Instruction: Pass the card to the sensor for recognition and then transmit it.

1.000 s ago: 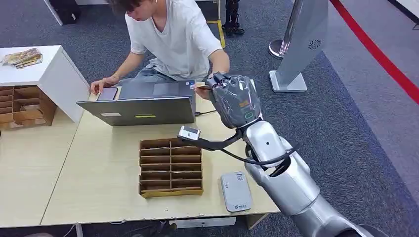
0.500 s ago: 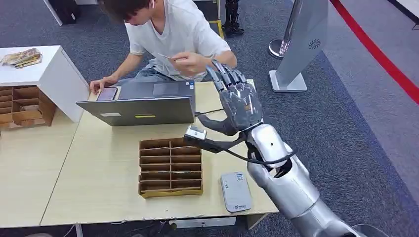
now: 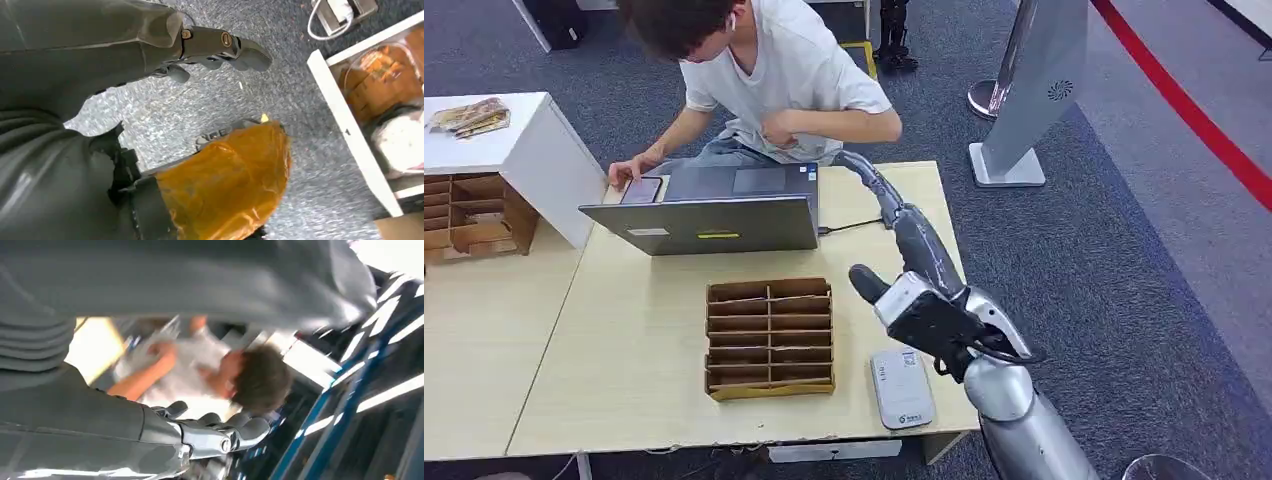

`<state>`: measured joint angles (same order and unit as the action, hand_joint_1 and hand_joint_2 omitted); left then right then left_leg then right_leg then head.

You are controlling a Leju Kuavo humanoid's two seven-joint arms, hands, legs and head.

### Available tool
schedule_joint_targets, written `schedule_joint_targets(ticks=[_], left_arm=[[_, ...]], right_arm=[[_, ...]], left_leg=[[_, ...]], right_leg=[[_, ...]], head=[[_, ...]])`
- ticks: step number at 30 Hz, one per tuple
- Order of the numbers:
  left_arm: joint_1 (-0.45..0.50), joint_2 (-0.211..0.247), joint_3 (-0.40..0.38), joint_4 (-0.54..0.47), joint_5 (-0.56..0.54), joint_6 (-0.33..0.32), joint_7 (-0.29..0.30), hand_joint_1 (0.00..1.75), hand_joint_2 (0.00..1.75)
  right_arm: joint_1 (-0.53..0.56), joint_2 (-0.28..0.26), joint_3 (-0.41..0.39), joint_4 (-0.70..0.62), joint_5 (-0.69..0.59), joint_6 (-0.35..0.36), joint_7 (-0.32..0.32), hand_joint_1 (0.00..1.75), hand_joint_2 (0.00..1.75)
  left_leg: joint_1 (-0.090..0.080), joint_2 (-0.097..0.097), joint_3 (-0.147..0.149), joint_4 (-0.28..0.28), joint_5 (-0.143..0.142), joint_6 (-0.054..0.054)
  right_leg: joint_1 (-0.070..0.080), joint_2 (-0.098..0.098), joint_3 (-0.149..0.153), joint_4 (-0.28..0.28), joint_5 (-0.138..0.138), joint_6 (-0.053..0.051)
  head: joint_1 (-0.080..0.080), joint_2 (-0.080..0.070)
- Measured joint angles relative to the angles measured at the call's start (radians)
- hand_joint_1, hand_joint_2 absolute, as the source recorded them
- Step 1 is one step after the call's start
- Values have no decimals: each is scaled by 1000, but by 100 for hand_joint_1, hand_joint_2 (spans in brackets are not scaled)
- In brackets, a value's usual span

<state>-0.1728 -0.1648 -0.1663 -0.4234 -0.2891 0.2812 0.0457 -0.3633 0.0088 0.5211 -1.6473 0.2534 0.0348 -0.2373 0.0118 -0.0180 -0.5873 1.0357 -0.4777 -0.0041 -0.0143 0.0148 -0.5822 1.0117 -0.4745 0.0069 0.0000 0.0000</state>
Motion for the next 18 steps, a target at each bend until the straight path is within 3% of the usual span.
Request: schedule_joint_targets(ticks=[5, 18], left_arm=[[6, 0, 26, 0, 34, 20, -26, 0, 0], [34, -4, 79, 0, 110, 51, -76, 0, 0]], right_arm=[[82, -5, -10, -50, -209, 88, -45, 0, 0], [228, -33, -1, -80, -393, 165, -95, 0, 0]], left_leg=[[0, 0, 0, 0, 0, 0], [0, 0, 0, 0, 0, 0]], right_leg=[[0, 0, 0, 0, 0, 0], [0, 0, 0, 0, 0, 0]], head=[[0, 0], [0, 0]])
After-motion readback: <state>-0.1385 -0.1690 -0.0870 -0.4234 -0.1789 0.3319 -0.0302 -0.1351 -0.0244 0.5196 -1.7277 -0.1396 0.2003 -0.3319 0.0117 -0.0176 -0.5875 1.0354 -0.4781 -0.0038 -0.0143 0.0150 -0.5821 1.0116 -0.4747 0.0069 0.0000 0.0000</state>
